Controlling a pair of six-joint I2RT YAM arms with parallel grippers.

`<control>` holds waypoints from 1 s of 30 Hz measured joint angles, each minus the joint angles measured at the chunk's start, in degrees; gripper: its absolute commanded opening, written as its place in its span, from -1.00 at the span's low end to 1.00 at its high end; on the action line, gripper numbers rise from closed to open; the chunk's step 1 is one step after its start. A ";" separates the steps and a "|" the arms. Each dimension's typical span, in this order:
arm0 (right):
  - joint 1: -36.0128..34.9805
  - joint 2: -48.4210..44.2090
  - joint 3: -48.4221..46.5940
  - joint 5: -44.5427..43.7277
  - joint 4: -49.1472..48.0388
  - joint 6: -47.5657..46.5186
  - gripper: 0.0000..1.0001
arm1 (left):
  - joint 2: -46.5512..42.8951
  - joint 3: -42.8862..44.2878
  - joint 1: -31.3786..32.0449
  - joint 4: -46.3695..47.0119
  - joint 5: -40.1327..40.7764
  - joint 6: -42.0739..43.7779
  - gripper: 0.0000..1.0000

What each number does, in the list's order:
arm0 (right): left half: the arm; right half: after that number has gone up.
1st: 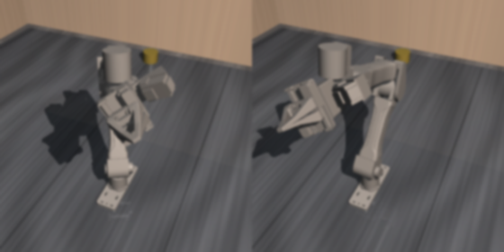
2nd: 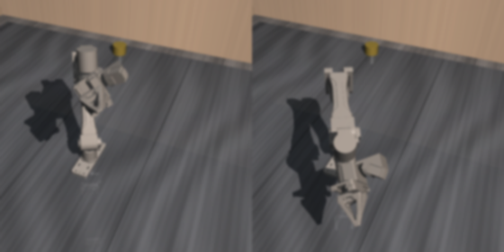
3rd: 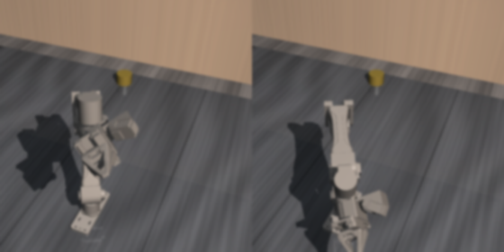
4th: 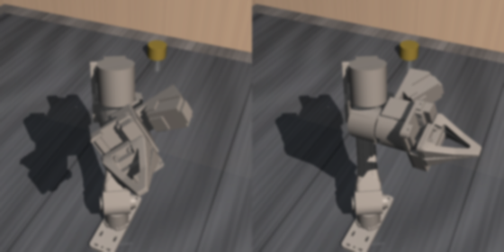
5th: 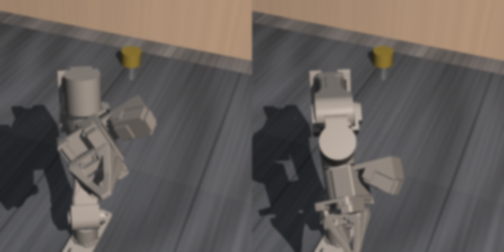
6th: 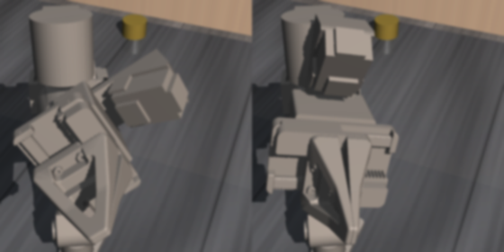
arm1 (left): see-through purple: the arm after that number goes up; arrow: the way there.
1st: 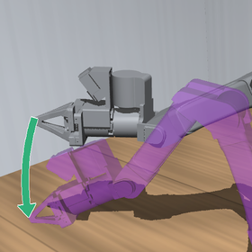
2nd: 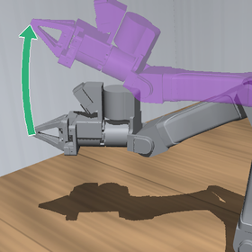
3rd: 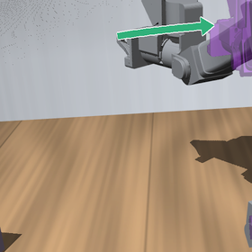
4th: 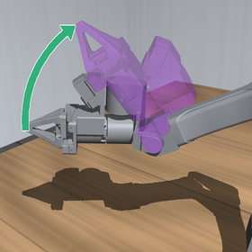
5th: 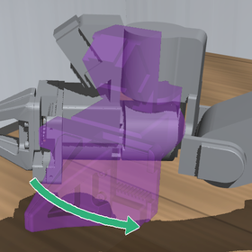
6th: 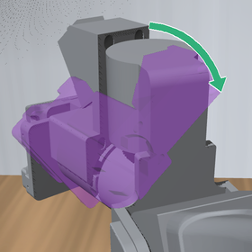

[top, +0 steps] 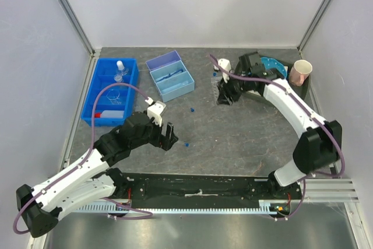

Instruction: Organize the chemistry lab equipment

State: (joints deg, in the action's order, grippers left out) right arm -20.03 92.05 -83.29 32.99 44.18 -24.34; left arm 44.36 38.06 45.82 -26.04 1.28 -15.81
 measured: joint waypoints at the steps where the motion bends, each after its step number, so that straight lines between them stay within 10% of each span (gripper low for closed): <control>1: 0.00 -2.03 3.04 1.86 -0.76 -0.35 0.04 | -0.04 0.00 0.00 -0.28 -0.57 -0.61 0.79; 15: 6.23 -14.73 22.88 14.21 -13.03 1.79 0.43 | 26.93 18.78 -0.13 -4.79 0.31 0.59 0.84; 30: 11.63 -17.99 23.80 17.05 -16.26 4.68 0.43 | 60.02 40.09 -7.72 -7.04 14.34 -32.76 0.13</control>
State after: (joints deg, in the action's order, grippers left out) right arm -8.40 74.06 -59.48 50.04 27.92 -19.66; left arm 104.38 78.15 38.11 -33.08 15.62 -48.58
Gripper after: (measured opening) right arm 0.715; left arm 0.585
